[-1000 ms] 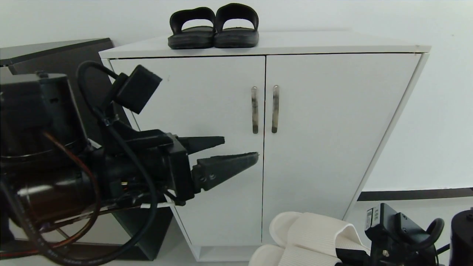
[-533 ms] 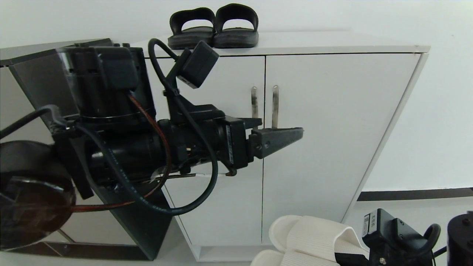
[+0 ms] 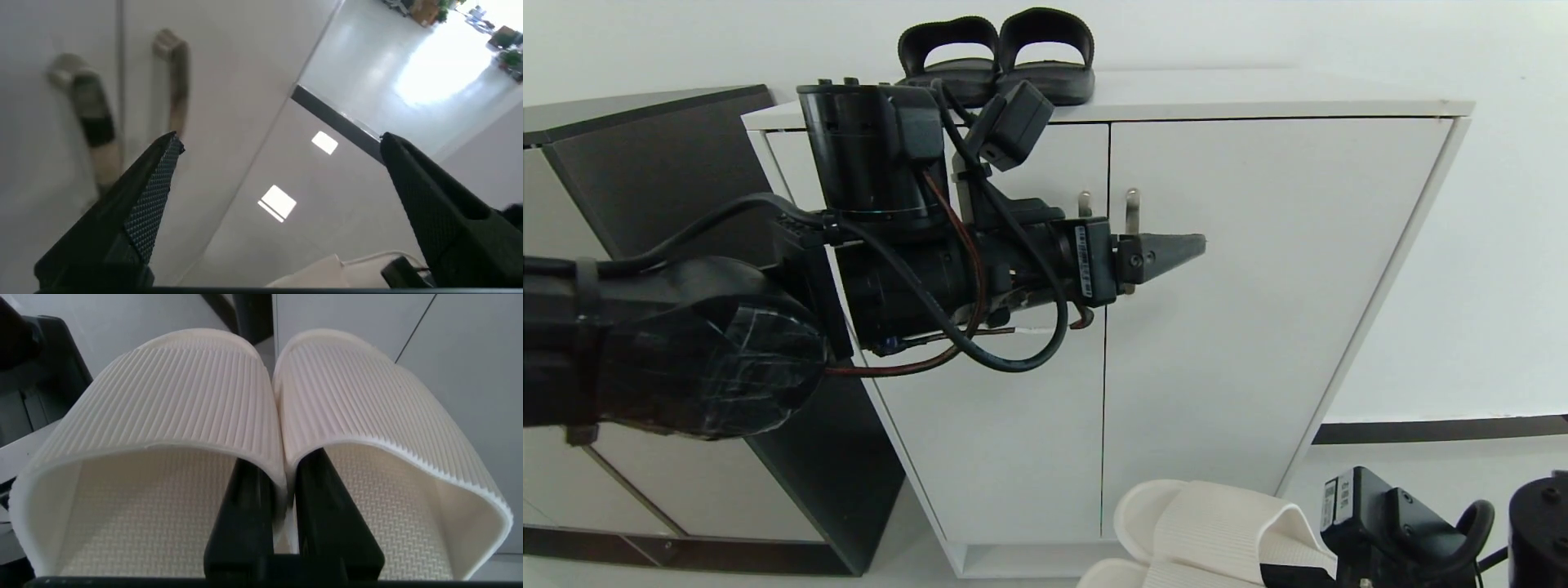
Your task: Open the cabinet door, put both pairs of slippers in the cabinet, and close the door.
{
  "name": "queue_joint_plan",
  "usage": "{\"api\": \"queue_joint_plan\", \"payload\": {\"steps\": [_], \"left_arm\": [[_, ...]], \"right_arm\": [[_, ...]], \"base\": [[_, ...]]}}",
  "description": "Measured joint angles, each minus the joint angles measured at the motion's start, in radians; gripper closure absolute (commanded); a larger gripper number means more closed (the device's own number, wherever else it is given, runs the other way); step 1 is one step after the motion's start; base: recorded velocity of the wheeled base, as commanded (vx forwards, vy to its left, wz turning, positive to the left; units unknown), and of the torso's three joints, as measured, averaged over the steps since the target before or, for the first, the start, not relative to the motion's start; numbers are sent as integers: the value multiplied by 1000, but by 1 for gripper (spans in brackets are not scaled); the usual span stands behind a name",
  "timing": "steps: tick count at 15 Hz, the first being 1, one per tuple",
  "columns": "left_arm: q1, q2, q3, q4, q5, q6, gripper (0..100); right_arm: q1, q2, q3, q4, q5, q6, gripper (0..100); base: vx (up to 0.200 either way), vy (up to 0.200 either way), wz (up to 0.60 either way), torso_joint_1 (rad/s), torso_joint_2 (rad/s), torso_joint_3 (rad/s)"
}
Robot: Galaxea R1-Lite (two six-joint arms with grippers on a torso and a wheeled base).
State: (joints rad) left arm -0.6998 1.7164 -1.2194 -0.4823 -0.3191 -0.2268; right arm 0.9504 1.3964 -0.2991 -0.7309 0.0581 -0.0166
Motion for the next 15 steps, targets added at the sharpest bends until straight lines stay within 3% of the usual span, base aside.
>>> {"api": "queue_joint_plan", "payload": {"steps": [10, 11, 15], "left_arm": [[22, 101, -122, 24, 17, 2, 0], [21, 109, -129, 25, 18, 2, 100], [21, 117, -129, 28, 27, 1, 100]], "right_arm": [[3, 5, 0, 0, -1, 0, 100], [3, 6, 0, 0, -1, 0, 100], [3, 4, 2, 1, 33, 1, 100]], "base": [[0, 0, 0, 0, 0, 0], [0, 0, 0, 0, 0, 0], [0, 0, 0, 0, 0, 0]]}}
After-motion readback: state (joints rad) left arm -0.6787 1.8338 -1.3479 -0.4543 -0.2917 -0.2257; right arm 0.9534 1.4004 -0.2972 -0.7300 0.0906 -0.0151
